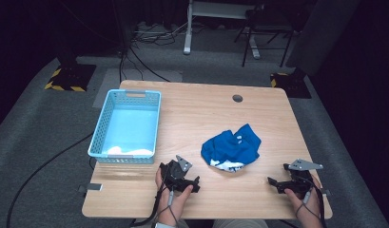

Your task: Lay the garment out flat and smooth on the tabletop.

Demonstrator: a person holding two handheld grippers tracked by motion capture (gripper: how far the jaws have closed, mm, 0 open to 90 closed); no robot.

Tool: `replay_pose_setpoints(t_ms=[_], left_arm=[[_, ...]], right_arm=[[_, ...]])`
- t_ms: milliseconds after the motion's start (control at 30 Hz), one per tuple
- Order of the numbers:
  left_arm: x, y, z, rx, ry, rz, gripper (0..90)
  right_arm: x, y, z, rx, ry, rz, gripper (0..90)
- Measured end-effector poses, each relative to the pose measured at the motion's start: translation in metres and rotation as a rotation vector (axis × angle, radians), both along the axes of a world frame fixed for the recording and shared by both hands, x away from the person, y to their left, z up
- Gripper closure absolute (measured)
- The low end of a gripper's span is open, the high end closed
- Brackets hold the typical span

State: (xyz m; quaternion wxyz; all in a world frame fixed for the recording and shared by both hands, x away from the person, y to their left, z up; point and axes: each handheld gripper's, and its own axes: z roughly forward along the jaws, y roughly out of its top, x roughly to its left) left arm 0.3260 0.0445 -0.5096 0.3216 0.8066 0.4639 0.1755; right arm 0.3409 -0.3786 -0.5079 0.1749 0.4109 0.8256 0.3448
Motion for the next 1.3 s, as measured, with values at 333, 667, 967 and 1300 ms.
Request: replay_pose_setpoints(t_ms=[333, 667, 967, 1300], left_arm=[[0.000, -0.001, 0.000, 0.002, 0.002, 0.002, 0.1], [-0.001, 0.001, 0.002, -0.100, -0.008, 0.040, 3.3], [-0.001, 0.001, 0.015, -0.064, -0.026, 0.026, 4.5], [0.005, -0.004, 0.038, -0.057, -0.067, 0.004, 4.5]], right_arm=[[0.000, 0.000, 0.000, 0.001, 0.000, -0.001, 5.4], [0.001, 0.001, 0.000, -0.006, 0.004, -0.026, 2.7], [0.001, 0.001, 0.000, -0.006, 0.005, -0.028, 2.6], [0.002, 0.001, 0.000, -0.007, 0.013, -0.004, 0.4]])
